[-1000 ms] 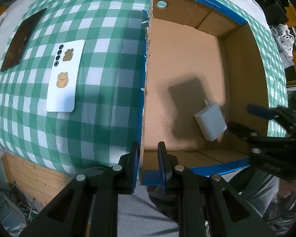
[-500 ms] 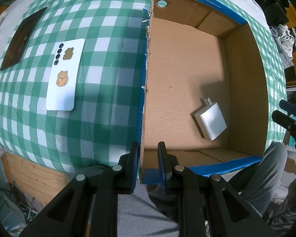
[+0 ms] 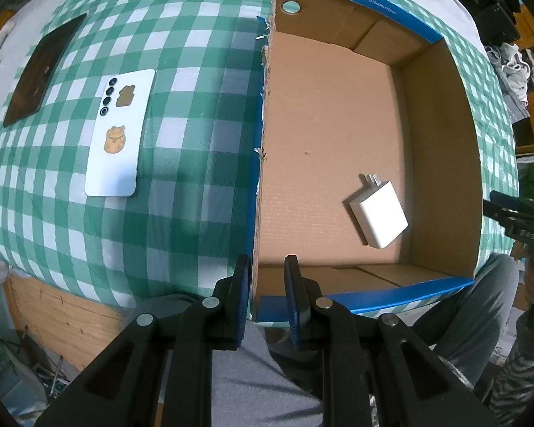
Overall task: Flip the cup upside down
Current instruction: 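Move the right gripper back to the items and grasp the white hexagonal device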
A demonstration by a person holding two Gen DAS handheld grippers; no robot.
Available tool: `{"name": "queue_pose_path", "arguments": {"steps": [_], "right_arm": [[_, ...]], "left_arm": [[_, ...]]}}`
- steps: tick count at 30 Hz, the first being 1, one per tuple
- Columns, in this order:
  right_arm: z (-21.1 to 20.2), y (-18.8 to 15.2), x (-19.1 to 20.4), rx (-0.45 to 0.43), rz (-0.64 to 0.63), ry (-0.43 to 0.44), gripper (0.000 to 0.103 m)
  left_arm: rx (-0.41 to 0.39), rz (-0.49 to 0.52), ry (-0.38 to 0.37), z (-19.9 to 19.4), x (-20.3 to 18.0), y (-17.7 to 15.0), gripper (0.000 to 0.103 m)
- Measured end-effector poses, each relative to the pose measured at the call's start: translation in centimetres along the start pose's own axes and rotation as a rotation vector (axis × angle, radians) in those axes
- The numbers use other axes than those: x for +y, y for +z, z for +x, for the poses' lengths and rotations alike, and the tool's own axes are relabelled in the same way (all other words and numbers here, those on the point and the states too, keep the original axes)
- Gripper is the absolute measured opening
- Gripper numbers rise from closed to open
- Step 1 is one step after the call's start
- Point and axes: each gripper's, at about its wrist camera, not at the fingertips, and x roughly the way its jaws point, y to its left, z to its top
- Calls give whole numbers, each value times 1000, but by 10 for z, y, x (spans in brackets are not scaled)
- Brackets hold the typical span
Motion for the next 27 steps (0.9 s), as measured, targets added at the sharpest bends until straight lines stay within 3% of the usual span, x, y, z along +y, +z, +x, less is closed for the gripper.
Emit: {"name": "queue_pose_path", "arguments": {"steps": [6,11,22,27], "right_arm": [[31,-4,-7,53,-44,1,78],[49,-4,-10,91,35,28,78],[76,9,5,126,131,-37,79],[87,17,-2,147,219,-25,79]], "left_arm": [[2,-4,-1,1,1,-1,19],[3,-6,0,2,2,-3,19],[3,-11,-1,2,2,-3,19],[3,-11,-3,2,3,-4,19]]}}
